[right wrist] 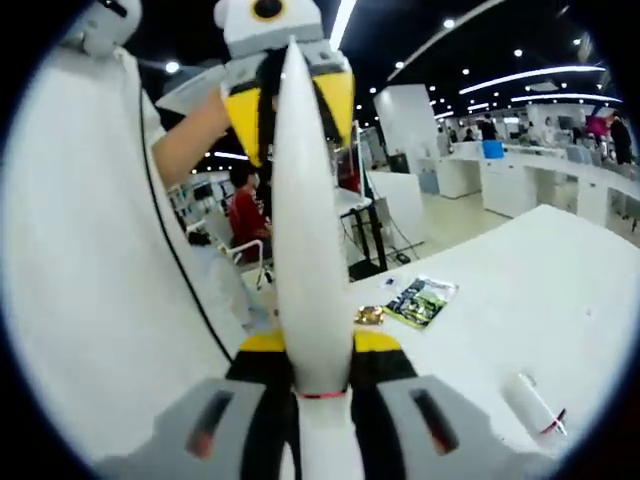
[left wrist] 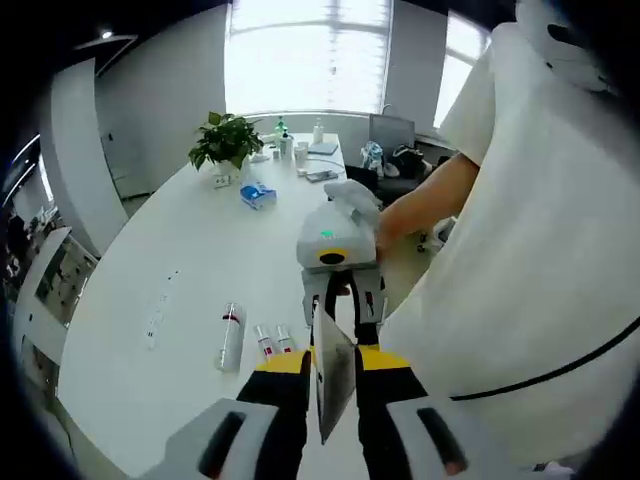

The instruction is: Arrange the skincare products in the storage area until every visible bottle or jar stands upright without overlapping.

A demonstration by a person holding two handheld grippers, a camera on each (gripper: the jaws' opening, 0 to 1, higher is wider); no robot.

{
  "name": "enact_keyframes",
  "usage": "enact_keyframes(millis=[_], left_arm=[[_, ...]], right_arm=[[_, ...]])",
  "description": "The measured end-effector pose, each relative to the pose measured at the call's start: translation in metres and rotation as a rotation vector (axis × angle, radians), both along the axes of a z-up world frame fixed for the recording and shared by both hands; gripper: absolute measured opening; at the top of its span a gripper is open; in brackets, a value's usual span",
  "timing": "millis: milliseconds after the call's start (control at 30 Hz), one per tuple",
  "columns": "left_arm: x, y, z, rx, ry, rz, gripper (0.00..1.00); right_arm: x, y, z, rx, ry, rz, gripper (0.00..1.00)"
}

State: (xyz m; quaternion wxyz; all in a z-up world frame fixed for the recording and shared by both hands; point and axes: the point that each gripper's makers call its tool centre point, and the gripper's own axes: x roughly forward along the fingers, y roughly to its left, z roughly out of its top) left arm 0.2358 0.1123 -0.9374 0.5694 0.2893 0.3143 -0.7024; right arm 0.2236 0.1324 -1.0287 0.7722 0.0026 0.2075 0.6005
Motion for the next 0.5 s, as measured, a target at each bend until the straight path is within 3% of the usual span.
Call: enact_keyframes(millis=[200, 500], left_arm=[[-0.0023, 0.0042, -0.004, 0.046, 0.05, 0.005, 0.12], [-0.0001, 0.0098, -0.0092, 0.093, 0.037, -0.009, 0.11]], right_arm=[[-0.0002, -0.0022, -0.0042, -0.033, -0.016, -0.003, 0.19], [0.0049, -0.0042, -0.0099, -0.063, -0.033, -0.007, 0.19]])
